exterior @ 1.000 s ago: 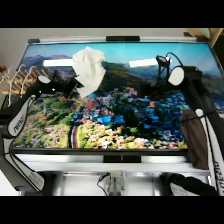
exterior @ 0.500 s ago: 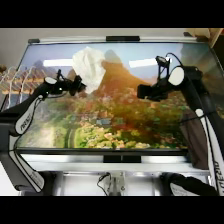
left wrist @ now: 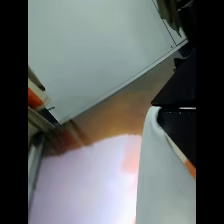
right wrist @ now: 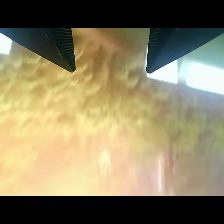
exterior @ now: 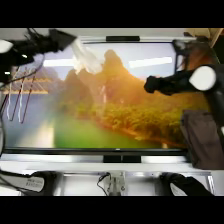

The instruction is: Fold the shirts.

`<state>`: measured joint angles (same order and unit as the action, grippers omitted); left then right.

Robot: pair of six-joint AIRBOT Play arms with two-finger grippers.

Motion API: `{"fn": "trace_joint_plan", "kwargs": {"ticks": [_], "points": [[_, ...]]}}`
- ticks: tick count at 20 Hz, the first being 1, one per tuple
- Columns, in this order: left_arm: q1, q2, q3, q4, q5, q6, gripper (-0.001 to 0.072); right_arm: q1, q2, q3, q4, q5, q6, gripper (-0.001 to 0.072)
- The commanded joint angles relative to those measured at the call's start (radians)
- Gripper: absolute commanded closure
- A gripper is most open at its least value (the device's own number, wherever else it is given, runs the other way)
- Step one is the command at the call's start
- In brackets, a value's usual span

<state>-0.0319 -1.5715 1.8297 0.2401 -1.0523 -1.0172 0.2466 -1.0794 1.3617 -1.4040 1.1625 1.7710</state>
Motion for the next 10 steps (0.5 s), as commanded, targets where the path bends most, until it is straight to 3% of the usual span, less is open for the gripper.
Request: {"fn": "trace_joint_plan", "kwargs": {"ticks": [1,2,4,6,7,10], "points": [[-0.079,0.298,0.021,0.108,-0.033,0.080,0.0682,0.000,0.254,0.000,-0.167,-0.114,0.001,0.0151],[-0.135,0.360,0.009,0.185,-0.030,0.064,0.0682,0.000,0.334,0.000,-0.195,-0.131,0.003,0.0151],[-0.269,0.438,-0.047,0.325,-0.007,-0.051,0.0682,0.000,0.470,0.000,-0.234,-0.138,0.029,0.0151],[-0.432,0.457,-0.145,0.386,0.025,-0.125,0.0682,0.000,0.574,0.000,-0.238,-0.130,0.055,0.0151],[-0.525,0.450,-0.217,0.390,0.080,-0.141,0.0682,0.000,0.613,0.000,-0.238,-0.117,0.073,0.0151],[-0.781,0.385,-0.466,0.389,0.418,-0.148,0.0681,0.000,0.661,0.000,-0.237,-0.010,0.096,0.0151]]}}
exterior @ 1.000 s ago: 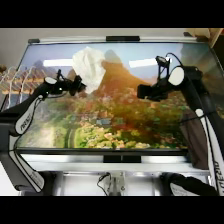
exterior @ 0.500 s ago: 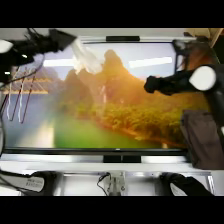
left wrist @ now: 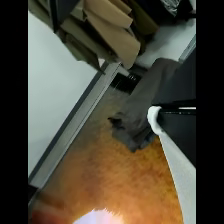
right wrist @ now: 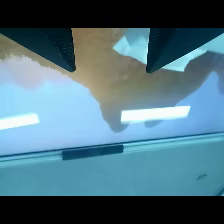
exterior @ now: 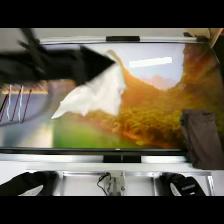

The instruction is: Fold the shirts.

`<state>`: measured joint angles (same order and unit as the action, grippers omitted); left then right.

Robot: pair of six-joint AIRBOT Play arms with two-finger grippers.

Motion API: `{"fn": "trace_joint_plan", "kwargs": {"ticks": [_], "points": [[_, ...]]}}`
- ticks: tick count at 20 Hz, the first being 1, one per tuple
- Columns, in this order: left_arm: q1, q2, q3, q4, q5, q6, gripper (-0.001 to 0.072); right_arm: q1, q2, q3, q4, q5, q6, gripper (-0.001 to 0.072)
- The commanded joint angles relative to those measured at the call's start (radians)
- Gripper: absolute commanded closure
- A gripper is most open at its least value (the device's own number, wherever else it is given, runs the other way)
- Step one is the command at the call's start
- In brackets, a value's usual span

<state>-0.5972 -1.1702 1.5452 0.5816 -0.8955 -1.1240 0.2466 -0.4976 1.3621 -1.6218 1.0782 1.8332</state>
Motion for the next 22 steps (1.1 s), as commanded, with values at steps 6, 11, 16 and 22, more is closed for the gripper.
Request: {"fn": "trace_joint_plan", "kwargs": {"ticks": [6,11,16,22], "points": [[-0.327,-0.311,-0.298,0.047,0.421,-0.281,0.0602,0.000,-0.045,-0.002,-0.019,0.441,0.058,0.0152],[0.031,-0.274,-0.234,0.109,-0.142,-0.293,0.0198,0.000,-0.277,-0.004,-0.011,0.444,0.041,0.0151],[0.505,-0.034,-0.360,0.521,-0.572,-0.414,0.0108,0.000,-0.472,-0.092,-0.011,0.415,-0.067,0.0152],[0.719,0.245,-0.949,0.534,-0.555,-0.414,0.0069,0.000,-0.555,-0.246,0.002,0.290,-0.085,0.0151]]}}
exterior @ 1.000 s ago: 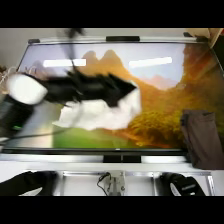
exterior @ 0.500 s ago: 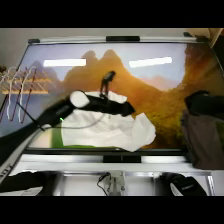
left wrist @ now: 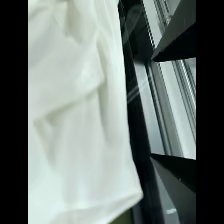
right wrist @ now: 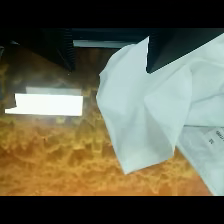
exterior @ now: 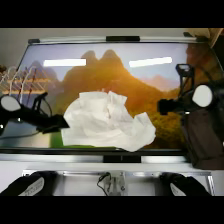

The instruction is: Fold the shirts.

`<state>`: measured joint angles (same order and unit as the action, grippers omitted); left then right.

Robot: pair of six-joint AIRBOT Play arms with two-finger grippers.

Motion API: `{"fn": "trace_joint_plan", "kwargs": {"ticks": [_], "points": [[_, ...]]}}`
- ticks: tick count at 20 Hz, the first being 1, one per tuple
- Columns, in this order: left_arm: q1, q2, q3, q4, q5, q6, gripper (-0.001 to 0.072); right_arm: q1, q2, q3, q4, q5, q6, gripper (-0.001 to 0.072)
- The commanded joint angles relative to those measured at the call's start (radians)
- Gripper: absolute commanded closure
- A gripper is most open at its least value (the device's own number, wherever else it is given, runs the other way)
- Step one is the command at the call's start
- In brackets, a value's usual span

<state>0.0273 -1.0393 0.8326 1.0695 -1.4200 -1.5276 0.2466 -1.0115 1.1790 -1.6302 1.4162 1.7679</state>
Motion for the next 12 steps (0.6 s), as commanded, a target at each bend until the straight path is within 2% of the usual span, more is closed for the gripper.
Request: {"fn": "trace_joint_plan", "kwargs": {"ticks": [1,6,10,12], "points": [[0.098,0.135,-0.295,0.045,-0.016,-0.006,0.0070,0.000,-0.048,-0.077,0.018,-0.048,-0.027,0.0152],[0.098,0.140,-0.403,0.045,0.148,0.015,0.0071,0.000,-0.051,-0.111,0.036,-0.060,-0.032,0.0152],[0.097,0.127,-0.404,-0.041,0.320,0.015,0.0075,0.000,-0.051,-0.111,0.055,-0.055,-0.032,0.0152],[0.097,0.102,-0.404,-0.042,0.359,0.015,0.0106,0.000,-0.051,-0.111,0.069,-0.051,-0.031,0.0152]]}}
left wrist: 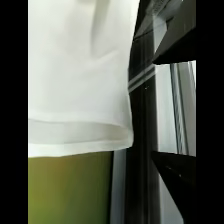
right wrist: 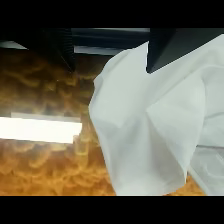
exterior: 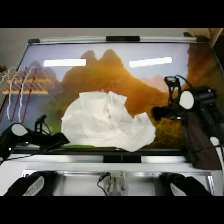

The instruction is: Fold the shirts.

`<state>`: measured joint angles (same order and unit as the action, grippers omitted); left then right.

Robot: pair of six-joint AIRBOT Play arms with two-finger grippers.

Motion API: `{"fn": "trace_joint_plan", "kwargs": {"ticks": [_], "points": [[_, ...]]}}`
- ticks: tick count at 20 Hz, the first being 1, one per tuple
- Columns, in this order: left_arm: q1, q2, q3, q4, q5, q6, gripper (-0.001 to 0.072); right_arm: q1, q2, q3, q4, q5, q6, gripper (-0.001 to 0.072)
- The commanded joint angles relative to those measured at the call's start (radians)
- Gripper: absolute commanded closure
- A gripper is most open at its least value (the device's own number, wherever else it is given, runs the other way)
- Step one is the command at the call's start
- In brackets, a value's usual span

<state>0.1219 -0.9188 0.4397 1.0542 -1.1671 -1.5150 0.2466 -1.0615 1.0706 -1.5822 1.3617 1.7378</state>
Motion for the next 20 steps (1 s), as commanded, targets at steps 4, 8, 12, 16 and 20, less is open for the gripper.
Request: {"fn": "trace_joint_plan", "kwargs": {"ticks": [4,8,12,16,20], "points": [[-0.005,-0.110,-0.011,-0.151,0.174,0.071,0.0115,0.000,-0.002,-0.003,0.037,-0.011,0.026,0.0148],[-0.018,-0.172,-0.011,-0.164,0.184,0.089,0.0536,0.000,-0.003,-0.090,0.046,-0.130,0.032,0.0045],[-0.016,-0.133,-0.010,-0.158,0.165,0.151,0.0680,-0.001,-0.105,-0.137,0.074,-0.256,0.030,0.0045],[-0.016,-0.021,-0.010,-0.149,0.134,0.153,0.0680,0.000,-0.234,-0.137,0.074,-0.470,0.079,0.0045],[-0.016,0.080,-0.010,-0.150,0.135,0.140,0.0680,0.000,-0.320,-0.137,0.084,-0.563,0.094,0.0047]]}}
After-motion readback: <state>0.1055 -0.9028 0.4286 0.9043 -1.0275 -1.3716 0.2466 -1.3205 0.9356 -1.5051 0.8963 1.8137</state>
